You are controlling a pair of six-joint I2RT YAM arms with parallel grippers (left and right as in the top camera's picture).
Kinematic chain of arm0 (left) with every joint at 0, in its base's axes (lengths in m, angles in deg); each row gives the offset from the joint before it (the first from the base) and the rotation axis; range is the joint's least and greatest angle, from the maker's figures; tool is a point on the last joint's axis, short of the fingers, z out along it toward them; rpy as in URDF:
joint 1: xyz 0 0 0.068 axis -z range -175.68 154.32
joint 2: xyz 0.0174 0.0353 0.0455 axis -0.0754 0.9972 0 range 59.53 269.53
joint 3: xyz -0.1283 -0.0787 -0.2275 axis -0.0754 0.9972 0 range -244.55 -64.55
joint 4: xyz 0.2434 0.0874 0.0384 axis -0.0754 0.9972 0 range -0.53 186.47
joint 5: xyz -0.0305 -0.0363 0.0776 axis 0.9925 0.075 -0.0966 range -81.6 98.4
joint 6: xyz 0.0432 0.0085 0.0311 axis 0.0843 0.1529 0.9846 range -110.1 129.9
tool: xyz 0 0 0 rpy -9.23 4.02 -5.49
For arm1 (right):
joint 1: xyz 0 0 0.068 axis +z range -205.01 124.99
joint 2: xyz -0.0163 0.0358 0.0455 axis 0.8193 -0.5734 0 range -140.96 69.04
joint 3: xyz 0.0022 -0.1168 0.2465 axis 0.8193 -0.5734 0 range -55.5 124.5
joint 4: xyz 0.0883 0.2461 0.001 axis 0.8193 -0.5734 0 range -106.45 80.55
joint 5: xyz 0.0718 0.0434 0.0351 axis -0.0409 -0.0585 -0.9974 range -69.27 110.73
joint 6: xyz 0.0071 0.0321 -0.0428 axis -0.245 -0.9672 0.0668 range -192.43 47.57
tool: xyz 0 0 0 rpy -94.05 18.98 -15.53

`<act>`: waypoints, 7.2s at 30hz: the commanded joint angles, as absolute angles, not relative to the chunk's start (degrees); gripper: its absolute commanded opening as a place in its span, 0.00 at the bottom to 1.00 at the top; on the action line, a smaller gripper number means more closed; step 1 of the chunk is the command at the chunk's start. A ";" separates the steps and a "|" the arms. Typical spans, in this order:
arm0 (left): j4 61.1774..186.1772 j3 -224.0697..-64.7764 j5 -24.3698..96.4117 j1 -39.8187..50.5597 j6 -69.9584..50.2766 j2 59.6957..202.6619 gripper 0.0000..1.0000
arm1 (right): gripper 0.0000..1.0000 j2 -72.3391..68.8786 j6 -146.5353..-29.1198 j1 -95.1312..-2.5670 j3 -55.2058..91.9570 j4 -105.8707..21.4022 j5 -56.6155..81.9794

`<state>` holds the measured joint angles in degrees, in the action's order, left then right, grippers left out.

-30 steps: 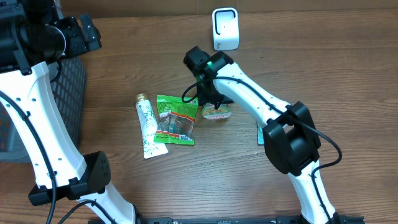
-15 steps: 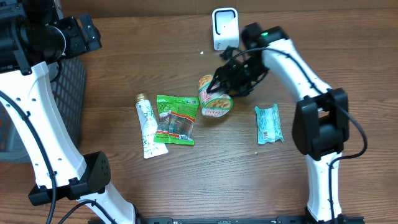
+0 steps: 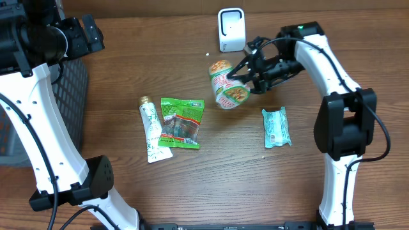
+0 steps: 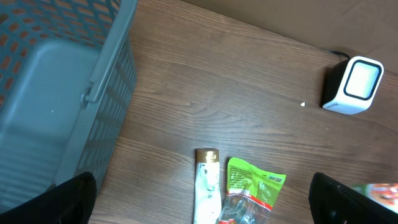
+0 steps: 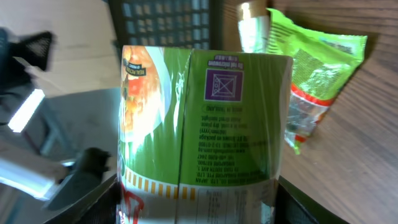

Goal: Scan the item barcode
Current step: 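Lift the noodle cup with the right gripper toward the scanner, then hold the cup's side under the white scanner, right gripper, then carry the cup to the right table edge and release it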

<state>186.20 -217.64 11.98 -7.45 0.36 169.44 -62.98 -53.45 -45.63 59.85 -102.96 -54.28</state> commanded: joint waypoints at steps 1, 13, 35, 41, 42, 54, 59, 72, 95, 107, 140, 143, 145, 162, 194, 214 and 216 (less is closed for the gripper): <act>186.26 -217.64 11.32 -7.56 -0.41 169.35 1.00 | 0.60 -62.31 -47.06 -48.34 62.01 -106.48 -62.15; 186.26 -217.64 11.32 -7.56 -0.41 169.35 1.00 | 0.57 -58.83 -49.93 -58.91 62.34 -106.55 -69.03; 186.26 -217.64 11.32 -7.56 -0.41 169.35 1.00 | 0.51 -56.97 -75.15 -50.67 73.84 -84.74 -18.58; 186.26 -217.64 11.32 -7.56 -0.41 169.35 1.00 | 0.57 -56.97 -78.10 -41.65 82.27 -79.10 9.17; 186.26 -217.64 11.32 -7.56 -0.41 169.35 1.00 | 0.56 -57.06 -78.08 -40.64 82.25 -77.94 11.60; 186.26 -217.64 11.32 -7.56 -0.41 169.35 1.00 | 0.51 -62.04 -76.59 -35.09 82.19 -63.07 30.18; 186.26 -217.64 11.32 -7.56 -0.41 169.35 1.00 | 0.51 -66.59 -76.53 -35.13 82.19 -60.58 30.13; 186.26 -217.64 11.32 -7.56 -0.41 169.35 1.00 | 0.51 -72.10 -76.75 -35.07 82.12 -60.47 26.92; 186.26 -217.64 11.32 -7.56 -0.41 169.35 1.00 | 0.50 -72.08 -77.12 -34.76 83.98 -62.46 23.88; 186.26 -217.64 11.32 -7.56 -0.41 169.35 1.00 | 0.43 -72.08 -76.94 -34.76 95.43 -68.45 20.32; 186.26 -217.64 11.32 -7.56 -0.41 169.35 1.00 | 0.42 -77.04 -75.22 -34.76 94.56 -66.88 24.50; 186.26 -217.64 11.32 -7.56 -0.41 169.35 1.00 | 0.42 -76.89 -75.39 -34.76 94.60 -68.32 24.47; 186.26 -217.64 11.32 -7.56 -0.41 169.35 1.00 | 0.41 -76.58 -75.70 -34.76 94.65 -69.83 24.19; 186.26 -217.64 11.32 -7.56 -0.41 169.35 1.00 | 0.31 -57.15 -88.37 -39.11 95.34 -91.58 19.29; 186.26 -217.64 11.32 -7.56 -0.41 169.35 1.00 | 0.36 -51.99 -99.22 -74.94 52.92 -99.12 31.62; 186.26 -217.64 11.32 -7.56 -0.41 169.35 1.00 | 1.00 -50.96 -96.31 -79.74 56.24 -98.20 26.31; 186.26 -217.64 11.32 -7.56 -0.41 169.35 1.00 | 1.00 -49.78 -91.32 -76.95 60.94 -99.47 19.69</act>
<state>186.22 -217.64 11.98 -7.45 0.36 169.44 -52.43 -97.99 -80.86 53.95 -98.68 28.19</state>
